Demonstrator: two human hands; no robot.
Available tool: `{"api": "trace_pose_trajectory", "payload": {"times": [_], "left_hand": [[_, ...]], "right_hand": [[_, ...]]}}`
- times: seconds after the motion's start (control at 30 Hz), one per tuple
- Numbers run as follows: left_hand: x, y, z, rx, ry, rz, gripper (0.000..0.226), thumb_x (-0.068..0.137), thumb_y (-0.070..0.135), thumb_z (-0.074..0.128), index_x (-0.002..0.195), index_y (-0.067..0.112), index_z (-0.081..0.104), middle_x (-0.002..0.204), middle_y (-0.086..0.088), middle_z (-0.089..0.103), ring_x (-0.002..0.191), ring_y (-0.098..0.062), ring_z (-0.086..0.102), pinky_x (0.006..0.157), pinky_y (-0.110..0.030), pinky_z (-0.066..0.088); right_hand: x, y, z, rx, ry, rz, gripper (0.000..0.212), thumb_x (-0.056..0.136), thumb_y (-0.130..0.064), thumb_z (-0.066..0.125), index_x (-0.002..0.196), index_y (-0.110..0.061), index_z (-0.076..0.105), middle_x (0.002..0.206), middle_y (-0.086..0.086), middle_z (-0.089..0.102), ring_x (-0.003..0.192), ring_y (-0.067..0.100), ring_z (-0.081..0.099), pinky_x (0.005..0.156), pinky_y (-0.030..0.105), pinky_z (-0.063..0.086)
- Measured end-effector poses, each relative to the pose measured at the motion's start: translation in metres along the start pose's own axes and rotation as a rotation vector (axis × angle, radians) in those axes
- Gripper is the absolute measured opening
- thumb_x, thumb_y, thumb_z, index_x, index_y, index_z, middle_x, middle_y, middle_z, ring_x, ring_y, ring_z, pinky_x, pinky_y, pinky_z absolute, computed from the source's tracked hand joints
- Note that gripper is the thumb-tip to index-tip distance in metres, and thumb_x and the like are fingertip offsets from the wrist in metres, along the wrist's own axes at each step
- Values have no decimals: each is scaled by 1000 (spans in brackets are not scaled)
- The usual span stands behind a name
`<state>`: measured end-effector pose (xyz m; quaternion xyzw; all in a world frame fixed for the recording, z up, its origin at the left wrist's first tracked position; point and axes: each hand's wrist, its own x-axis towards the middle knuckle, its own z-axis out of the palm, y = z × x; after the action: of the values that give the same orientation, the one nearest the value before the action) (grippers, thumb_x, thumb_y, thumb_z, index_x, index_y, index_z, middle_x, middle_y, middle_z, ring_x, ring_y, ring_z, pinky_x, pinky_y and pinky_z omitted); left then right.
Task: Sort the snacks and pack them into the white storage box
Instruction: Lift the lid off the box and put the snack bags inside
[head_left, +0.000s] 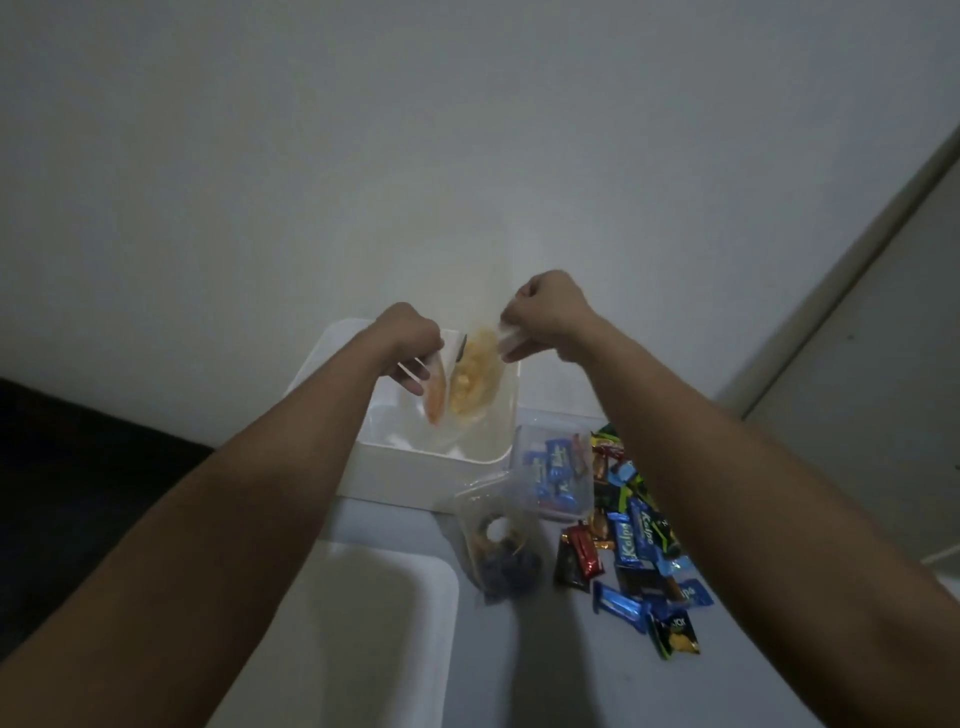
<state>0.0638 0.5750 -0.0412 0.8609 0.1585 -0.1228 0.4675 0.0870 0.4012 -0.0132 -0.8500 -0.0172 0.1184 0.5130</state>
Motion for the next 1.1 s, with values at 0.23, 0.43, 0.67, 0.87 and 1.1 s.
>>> {"api": "trace_pose_trajectory", "payload": {"times": [0.23,0.43,0.67,0.87,1.1], "left_hand": [[60,-36,39,-8,27,-84,15,88,-2,53,97,-11,60,100,-25,61,78,-31,63,60,-50,60],[86,-49,67,14,43,-93,11,87,3,61,95,-4,64,99,-19,64,79,-36,67,57,-44,61],[102,-63,79,-56,-50,-84,18,89,1,54,100,-7,66,105,-22,65,88,-39,68,74,-54,59],[92,-70,74,-7,-42,-21,24,86,5,54,100,-10,66,107,-25,66,97,-36,65,67,-37,55],[25,-65,63,27,352,262,19,80,21,65,71,4,65,70,-9,66,67,-19,61,65,-27,48]], "right_hand": [[41,43,40,-101,83,136,11,84,0,59,92,6,62,76,22,66,57,37,71,61,52,60],[63,70,55,-189,66,186,7,86,-3,60,91,2,60,85,18,64,56,31,71,47,31,57],[74,81,55,-431,89,87,17,79,-9,57,65,-5,47,64,7,48,72,29,52,47,18,34],[67,92,34,-307,158,31,23,76,-3,57,96,-2,67,92,18,70,83,33,70,78,45,59],[24,120,9,-427,-89,144,21,82,0,61,101,1,69,97,17,70,84,32,70,74,44,61]]}}
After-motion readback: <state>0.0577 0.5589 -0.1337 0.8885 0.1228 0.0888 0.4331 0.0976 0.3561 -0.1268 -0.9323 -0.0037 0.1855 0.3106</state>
